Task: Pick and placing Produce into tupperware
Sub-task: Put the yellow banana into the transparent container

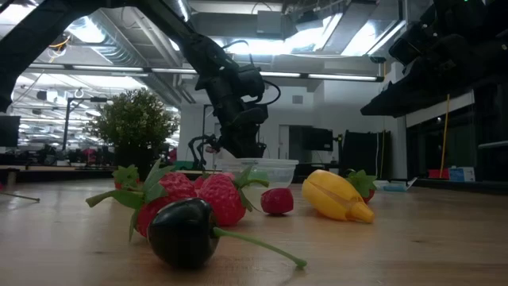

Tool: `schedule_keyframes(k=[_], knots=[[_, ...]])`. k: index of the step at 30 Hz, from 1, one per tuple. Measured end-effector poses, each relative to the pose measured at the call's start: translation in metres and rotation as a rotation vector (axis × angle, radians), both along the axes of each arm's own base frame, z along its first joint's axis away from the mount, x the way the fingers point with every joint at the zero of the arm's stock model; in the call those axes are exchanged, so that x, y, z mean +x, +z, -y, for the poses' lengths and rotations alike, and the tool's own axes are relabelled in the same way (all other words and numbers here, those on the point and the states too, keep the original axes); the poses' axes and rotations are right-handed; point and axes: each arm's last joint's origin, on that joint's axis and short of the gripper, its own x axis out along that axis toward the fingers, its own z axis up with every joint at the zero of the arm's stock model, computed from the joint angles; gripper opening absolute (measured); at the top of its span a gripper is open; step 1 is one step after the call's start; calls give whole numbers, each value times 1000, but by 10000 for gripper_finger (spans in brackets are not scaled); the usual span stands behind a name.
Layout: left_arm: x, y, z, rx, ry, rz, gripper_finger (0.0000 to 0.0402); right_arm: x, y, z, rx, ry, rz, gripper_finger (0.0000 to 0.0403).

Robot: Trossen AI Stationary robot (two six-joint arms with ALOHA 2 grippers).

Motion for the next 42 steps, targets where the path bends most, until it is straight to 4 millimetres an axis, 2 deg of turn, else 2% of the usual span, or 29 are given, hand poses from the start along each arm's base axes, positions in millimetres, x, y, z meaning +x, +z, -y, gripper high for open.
schedule_keyframes(k=[6,14,17,25,33,42], knots=[[6,14,-2,-8,-13,29,179,0,0,0,0,0,-1,218],[9,58,4,-135,-95,17,171,0,0,0,0,0,-3,218],[11,67,11,-117,-142,2,166,0,0,0,-2,1,-3,218],[29,77,61,4,-266,-15,156,0,-1,0,-3,2,-10,218],[53,84,132,49,-467,67,159,0,-1,-1,17,2,-14,218],[58,94,185,155,-533,85,156,-1,-2,-2,98,31,-21,218]])
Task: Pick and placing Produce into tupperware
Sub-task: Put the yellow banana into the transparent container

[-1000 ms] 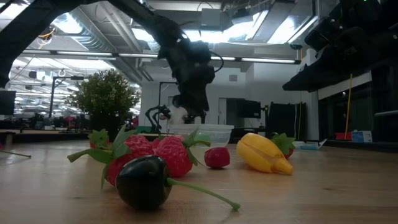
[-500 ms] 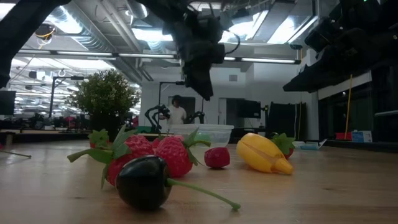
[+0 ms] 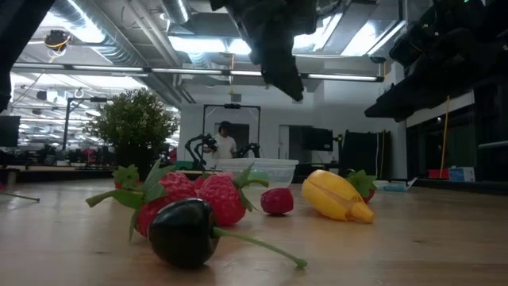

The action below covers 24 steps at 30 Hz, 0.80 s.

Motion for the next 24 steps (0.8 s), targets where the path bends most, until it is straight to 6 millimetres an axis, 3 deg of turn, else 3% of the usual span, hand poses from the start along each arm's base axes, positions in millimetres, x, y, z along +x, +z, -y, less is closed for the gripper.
schedule_keyframes(k=[7,10,24], knots=[[-2,-14,24,-3,-36,92,160,-1,-2,-6,7,40,-26,218],[-14,-19,28,-30,-6,169,156,-1,-2,-10,7,66,-18,218],[-120,-35,60,-61,104,577,160,2,6,-14,17,78,68,218]])
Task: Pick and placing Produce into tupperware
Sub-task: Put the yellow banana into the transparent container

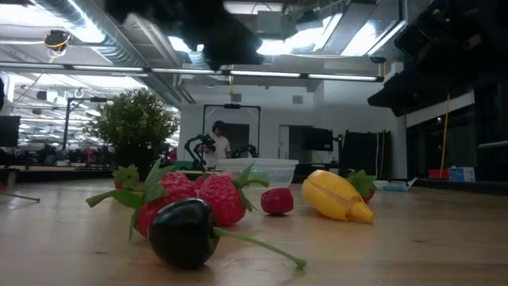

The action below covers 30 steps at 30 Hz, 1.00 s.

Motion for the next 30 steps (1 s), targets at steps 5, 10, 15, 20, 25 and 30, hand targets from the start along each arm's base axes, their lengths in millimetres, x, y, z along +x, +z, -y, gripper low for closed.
schedule_keyframes(k=[5,10,15,20,25,30], knots=[[-31,-22,7,-24,38,99,155,2,3,1,-17,-3,41,218],[-53,-39,10,-12,83,165,155,18,11,-3,-69,24,13,218],[-72,-50,10,-18,143,192,161,50,18,-12,-181,106,-117,218],[-85,-55,13,-28,121,216,156,87,23,-23,-285,202,-294,218],[-97,-61,14,-16,152,213,154,122,36,-35,-335,275,-432,218],[-106,-66,16,-12,149,211,160,147,44,-52,-464,360,-558,218]])
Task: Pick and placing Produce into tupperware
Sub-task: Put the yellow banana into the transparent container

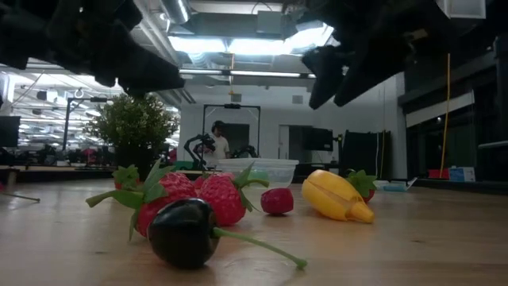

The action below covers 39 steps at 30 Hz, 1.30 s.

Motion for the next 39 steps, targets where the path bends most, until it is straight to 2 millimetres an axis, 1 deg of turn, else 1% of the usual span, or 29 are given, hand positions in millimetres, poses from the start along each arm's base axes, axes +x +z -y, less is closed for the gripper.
schedule_keyframes(k=[3,8,11,15,22,25,29,35,39], knots=[[-5,-1,0,-21,-3,4,161,12,1,-11,-75,55,-60,218],[-8,-2,2,-24,-18,8,160,31,-4,-33,-154,191,-132,218],[-9,-2,3,-26,-21,12,156,40,-9,-44,-184,212,-174,218],[-9,-2,3,-20,-21,11,154,46,-12,-56,-231,267,-249,218],[-9,-2,3,-17,-23,10,161,52,-23,-78,-333,363,-286,218],[-9,-2,3,-17,-24,10,159,51,-30,-83,-374,394,-299,218],[-9,-2,3,-17,-24,10,154,51,-35,-87,-383,405,-309,218],[-9,-2,3,-20,-33,9,152,54,-42,-88,-426,461,-307,218],[-9,-2,3,-20,-35,9,152,57,-52,-89,-450,492,-317,218]])
